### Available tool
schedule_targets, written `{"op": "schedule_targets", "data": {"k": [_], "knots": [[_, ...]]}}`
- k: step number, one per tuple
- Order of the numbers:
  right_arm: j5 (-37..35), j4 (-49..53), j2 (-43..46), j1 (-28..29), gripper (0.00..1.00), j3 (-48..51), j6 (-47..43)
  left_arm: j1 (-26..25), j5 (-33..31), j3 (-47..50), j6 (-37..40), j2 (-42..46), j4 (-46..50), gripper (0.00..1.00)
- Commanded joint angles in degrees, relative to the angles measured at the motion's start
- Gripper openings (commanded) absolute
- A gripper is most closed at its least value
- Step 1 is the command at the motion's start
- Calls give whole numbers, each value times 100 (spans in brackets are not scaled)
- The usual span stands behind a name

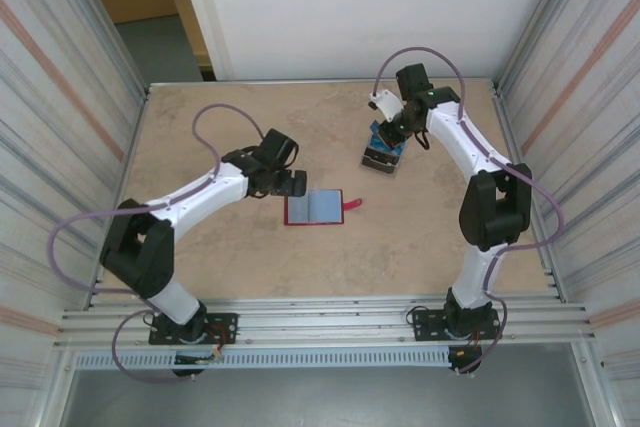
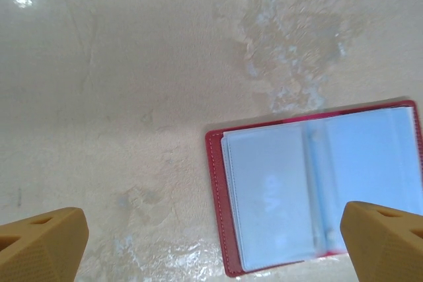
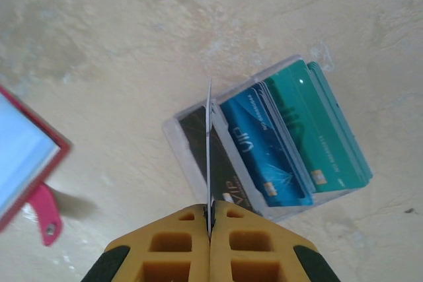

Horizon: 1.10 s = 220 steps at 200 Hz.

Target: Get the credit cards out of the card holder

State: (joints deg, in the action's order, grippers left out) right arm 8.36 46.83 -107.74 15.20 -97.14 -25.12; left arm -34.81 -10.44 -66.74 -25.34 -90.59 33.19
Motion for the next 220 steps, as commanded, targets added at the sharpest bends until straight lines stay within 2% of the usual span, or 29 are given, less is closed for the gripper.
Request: {"op": "schedule_targets", "data": {"k": [1, 29, 87, 220], "knots": [[-426, 133, -288, -91, 0, -245, -804, 40, -186, 258, -82, 343, 118, 99], [-572, 185, -623, -157, 0, -468, -1033, 88, -244, 498, -216, 653, -25, 99], [-215, 379, -1084, -241, 0, -949, -1282, 309, -209, 733, -301, 1055, -139, 99], [-97, 557, -1550, -237, 0, -991, -1412, 440, -81, 759, -375, 1008, -181, 99]]}}
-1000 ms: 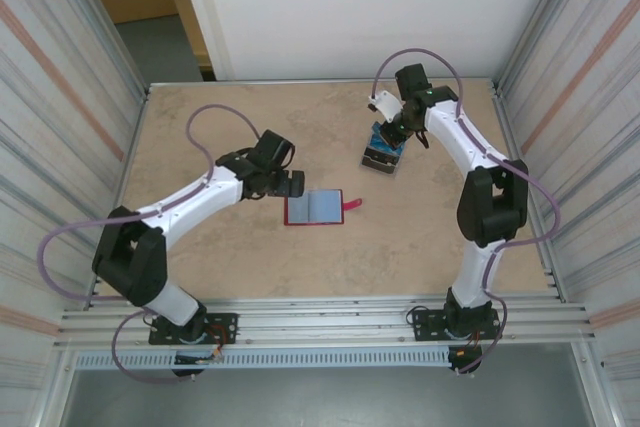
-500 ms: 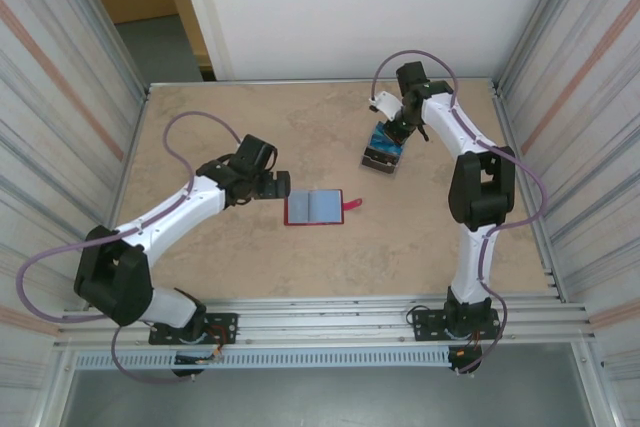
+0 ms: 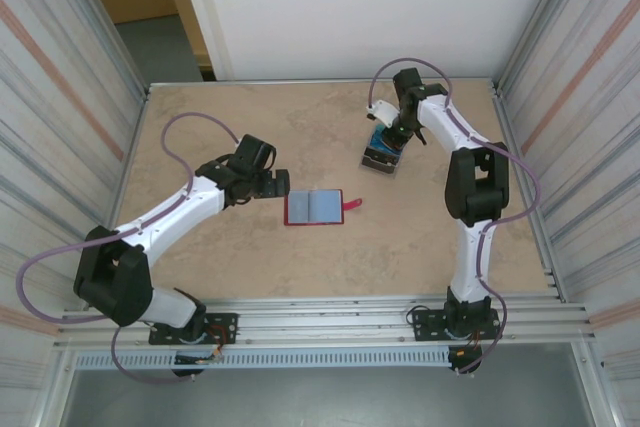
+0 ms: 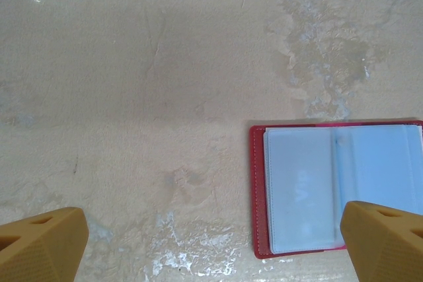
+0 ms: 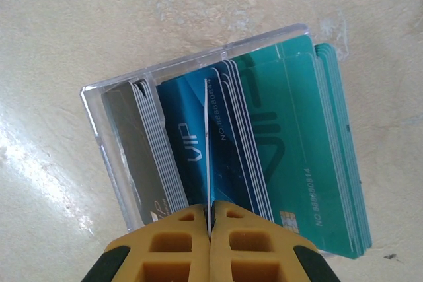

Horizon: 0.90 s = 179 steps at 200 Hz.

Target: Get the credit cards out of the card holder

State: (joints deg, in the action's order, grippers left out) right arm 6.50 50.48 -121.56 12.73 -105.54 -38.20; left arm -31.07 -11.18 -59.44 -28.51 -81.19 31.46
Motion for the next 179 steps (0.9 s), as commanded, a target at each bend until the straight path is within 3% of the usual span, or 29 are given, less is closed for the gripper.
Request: {"op": "schedule_targets", "data": {"k": [1, 11, 67, 114, 151, 179], "knots": [[84, 191, -172, 10, 0, -151, -103, 66, -7, 25, -58, 64, -9, 99], [46, 195, -201, 10, 8, -152, -72, 81, 5, 20, -58, 59, -2, 99], [-158, 231, -102, 36, 32, -380, 218, 91, 28, 17, -72, 57, -17, 99], [-349, 37, 341, 101, 35, -313, 689, 106, 29, 55, -91, 93, -19, 99], [-814, -64, 792, 398, 39, -239, 2215, 267, 90, 205, -330, 226, -121, 99], [-1092, -200, 1257, 909, 42, 536, 3717, 535, 111, 441, -563, 436, -171, 99]]}}
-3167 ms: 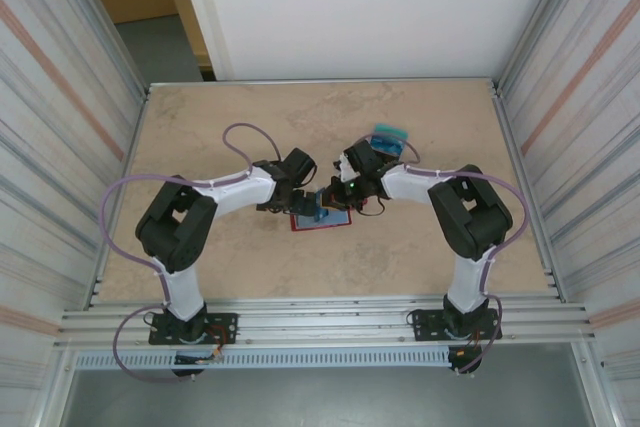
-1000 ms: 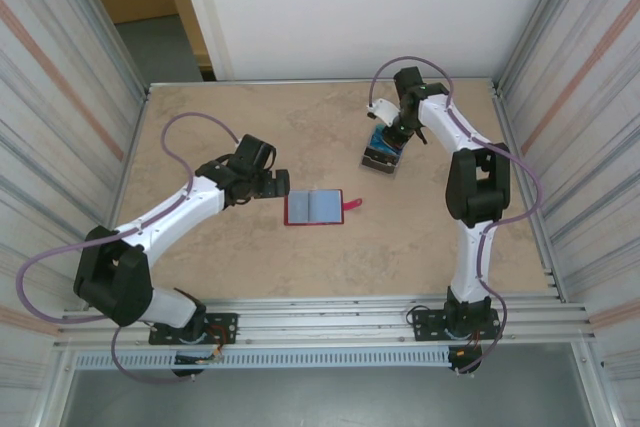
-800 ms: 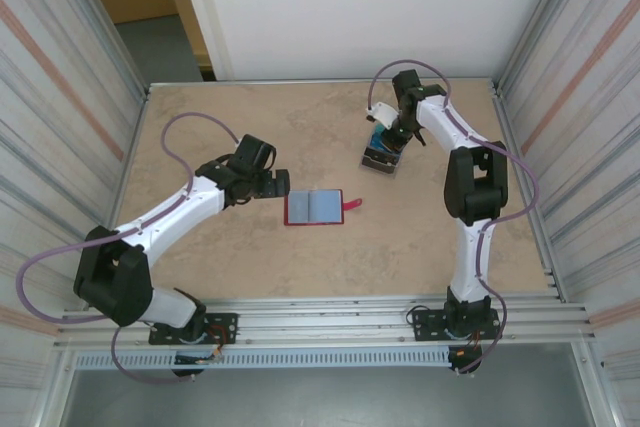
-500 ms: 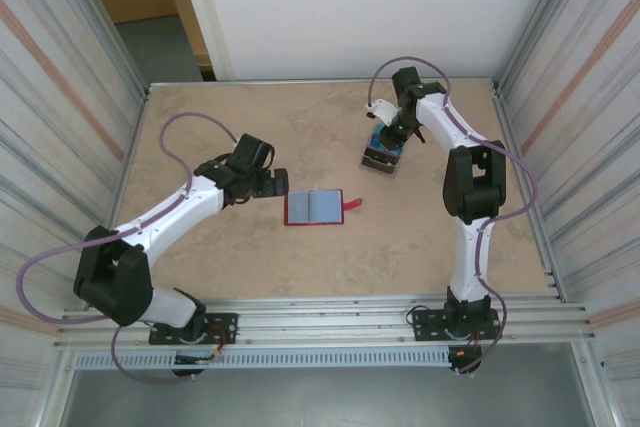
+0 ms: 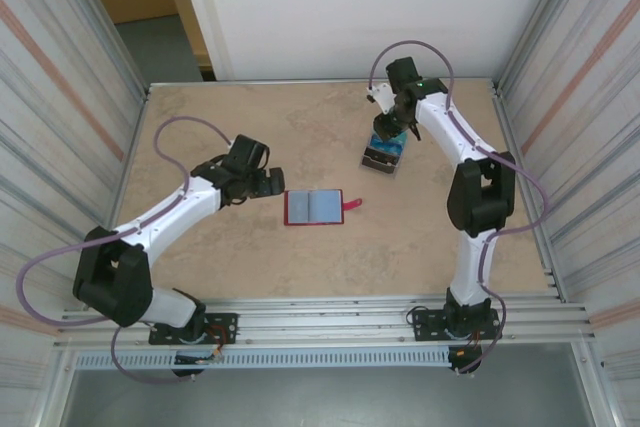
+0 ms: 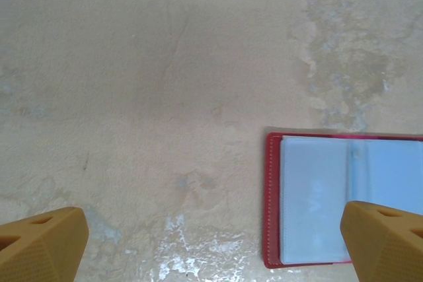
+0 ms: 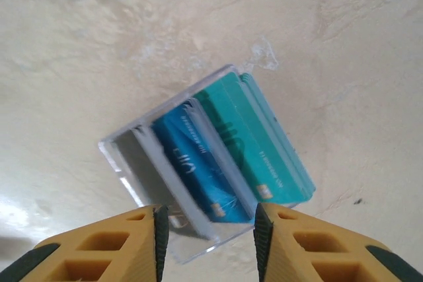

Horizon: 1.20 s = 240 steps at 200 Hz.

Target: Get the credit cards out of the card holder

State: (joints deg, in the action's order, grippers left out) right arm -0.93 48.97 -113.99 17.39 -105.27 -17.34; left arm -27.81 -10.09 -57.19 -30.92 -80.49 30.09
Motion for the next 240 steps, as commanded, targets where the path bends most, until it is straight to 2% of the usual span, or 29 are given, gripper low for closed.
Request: {"op": "schedule_targets", "data": {"k": [1, 23, 64, 89, 116, 160, 240], "knots": [[-357, -60, 514, 477, 42, 526, 1679, 221, 0, 221, -334, 380, -36, 99], [-812, -196, 724, 1189, 44, 1138, 2452, 501, -20, 492, -534, 610, -46, 99], [-893, -445, 530, 2411, 45, 1722, 3892, 1029, 100, 981, -754, 1032, -152, 99], [-923, -538, 143, 3022, 50, 1566, 4352, 1175, 160, 1095, -723, 1158, -170, 99], [-975, -446, -379, 3518, 57, 1072, 4404, 1191, 156, 1111, -685, 1133, -152, 99], [-1000, -300, -1049, 3829, 62, 452, 4329, 1210, 213, 1183, -705, 1126, -222, 99], [-855, -260, -1378, 3711, 63, 315, 4188, 1211, 355, 1165, -748, 1001, -297, 99]]}}
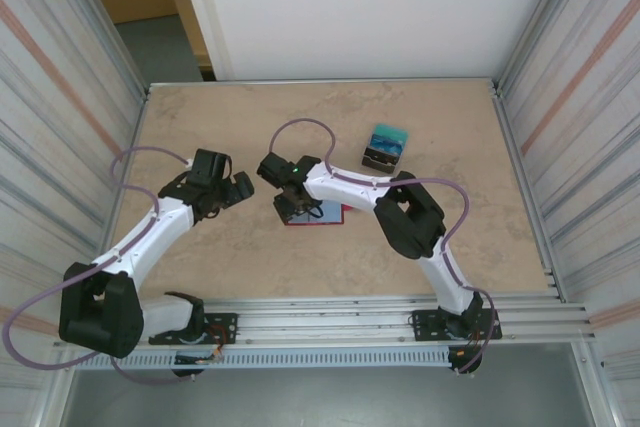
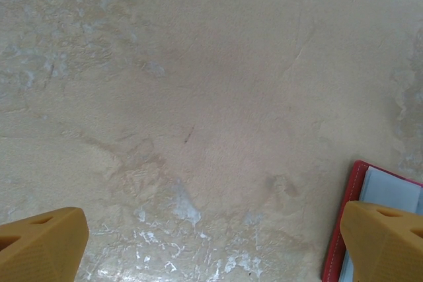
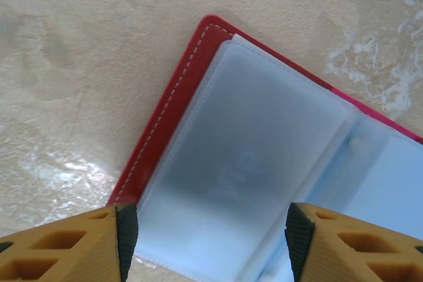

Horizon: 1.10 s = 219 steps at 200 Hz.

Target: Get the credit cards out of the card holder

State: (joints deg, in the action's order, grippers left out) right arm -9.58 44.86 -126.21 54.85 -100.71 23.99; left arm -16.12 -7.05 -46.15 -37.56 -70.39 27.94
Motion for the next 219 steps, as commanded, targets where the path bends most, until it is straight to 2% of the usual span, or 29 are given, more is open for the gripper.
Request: {"op": "schedule_targets", "data": {"k": [1, 58, 111, 157, 219], "knots": [[19, 148, -161, -36, 63, -142, 54, 40, 48, 62, -80, -5, -81, 99], [258, 41, -304, -52, 61, 5, 115, 39, 117, 21, -63, -74, -105, 99], [108, 159, -159, -17, 61, -49, 82, 44, 169, 35, -72, -159, -151, 99], [246, 152, -96, -1, 62, 54, 159, 46, 238, 30, -88, -191, -215, 99], [698, -77, -106, 0, 64, 385, 220, 47, 300, -1, -82, -187, -202, 99]]}}
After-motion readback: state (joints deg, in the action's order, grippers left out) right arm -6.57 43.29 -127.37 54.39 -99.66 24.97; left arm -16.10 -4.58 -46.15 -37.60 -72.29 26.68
